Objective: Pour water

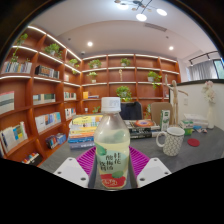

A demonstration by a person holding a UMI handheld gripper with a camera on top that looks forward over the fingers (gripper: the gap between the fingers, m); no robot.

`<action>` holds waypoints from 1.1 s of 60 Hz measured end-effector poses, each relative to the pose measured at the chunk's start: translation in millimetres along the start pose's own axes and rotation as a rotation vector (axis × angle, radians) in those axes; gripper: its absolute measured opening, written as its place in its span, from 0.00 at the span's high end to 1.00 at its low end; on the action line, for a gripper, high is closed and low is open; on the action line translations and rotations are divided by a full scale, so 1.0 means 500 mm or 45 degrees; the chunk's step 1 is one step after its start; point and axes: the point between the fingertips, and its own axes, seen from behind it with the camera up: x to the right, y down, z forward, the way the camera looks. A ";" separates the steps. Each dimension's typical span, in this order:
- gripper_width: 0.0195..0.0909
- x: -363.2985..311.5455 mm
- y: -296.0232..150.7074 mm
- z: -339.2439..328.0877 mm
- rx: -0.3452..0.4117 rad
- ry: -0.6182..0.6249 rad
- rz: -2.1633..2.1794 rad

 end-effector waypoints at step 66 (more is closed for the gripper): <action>0.75 0.222 -0.158 0.151 0.090 -0.200 2.093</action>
